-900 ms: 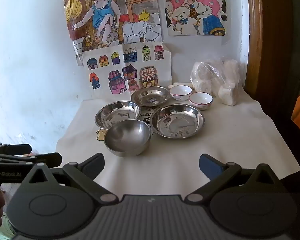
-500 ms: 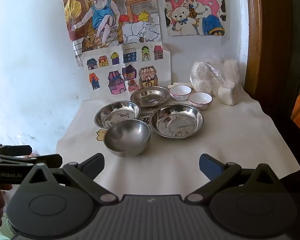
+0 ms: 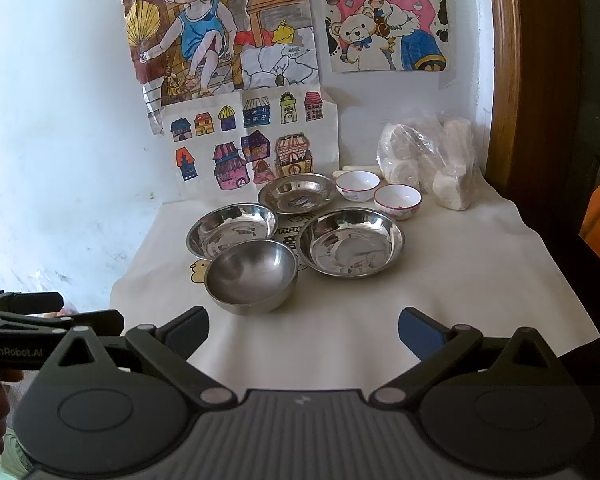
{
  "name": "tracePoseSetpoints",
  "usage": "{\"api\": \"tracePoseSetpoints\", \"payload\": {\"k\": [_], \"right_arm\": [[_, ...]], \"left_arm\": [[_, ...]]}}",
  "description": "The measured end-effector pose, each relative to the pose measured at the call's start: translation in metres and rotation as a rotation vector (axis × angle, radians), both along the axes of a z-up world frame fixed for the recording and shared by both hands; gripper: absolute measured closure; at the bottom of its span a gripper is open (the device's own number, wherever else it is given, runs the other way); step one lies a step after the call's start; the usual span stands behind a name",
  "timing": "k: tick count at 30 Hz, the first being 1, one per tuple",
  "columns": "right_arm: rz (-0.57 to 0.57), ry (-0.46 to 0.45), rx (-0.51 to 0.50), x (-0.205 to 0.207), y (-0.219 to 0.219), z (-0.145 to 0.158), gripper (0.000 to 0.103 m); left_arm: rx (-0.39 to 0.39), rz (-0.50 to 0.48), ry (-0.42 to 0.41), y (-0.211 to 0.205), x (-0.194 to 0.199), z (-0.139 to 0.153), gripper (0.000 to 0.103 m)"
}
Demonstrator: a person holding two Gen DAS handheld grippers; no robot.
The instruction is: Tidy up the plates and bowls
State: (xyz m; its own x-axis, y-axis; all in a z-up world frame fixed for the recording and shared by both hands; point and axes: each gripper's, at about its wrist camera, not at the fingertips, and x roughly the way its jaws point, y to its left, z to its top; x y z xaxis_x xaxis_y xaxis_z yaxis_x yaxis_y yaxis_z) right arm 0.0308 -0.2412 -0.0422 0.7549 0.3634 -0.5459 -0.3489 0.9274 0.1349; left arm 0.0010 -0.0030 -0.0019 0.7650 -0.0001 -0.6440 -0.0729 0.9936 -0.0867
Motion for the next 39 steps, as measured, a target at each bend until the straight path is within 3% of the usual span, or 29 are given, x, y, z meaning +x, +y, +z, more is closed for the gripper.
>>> {"api": "tracePoseSetpoints", "payload": {"k": [39], "right_arm": [[-0.005,0.002,0.001,0.0002,-0.0011,-0.0004,0.000]], "left_arm": [[0.001,-0.005,0.005,-0.0050,0.0026,-0.0040,0.001]]}}
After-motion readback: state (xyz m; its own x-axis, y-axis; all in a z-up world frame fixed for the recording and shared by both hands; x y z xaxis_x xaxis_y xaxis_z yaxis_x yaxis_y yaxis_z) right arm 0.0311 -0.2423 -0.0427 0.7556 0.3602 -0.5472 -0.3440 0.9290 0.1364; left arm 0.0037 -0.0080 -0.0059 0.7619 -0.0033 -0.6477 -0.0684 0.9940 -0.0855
